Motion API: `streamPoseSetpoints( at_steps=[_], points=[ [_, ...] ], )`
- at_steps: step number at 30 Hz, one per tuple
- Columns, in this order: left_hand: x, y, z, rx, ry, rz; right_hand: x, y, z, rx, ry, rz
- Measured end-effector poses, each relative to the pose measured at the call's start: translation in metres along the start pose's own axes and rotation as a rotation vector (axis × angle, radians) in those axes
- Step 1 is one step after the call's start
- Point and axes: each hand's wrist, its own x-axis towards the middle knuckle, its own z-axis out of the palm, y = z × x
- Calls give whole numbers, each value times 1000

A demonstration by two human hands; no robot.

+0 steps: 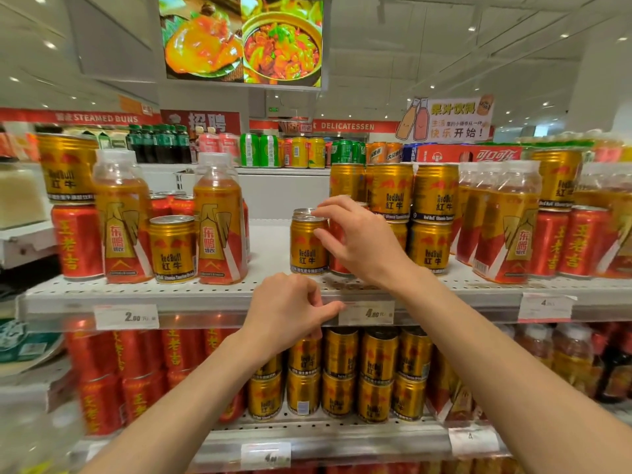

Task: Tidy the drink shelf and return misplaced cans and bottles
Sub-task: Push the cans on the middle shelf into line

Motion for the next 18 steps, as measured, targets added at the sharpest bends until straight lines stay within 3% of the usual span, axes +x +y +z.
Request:
streamPoseSetpoints(
  at_steps=[6,18],
  points=[
    [0,-2,0,15,17,27,5,-2,10,123,-132,191],
    [-2,-1,-1,-2,23,52,8,-1,7,177,-154,234]
  ],
)
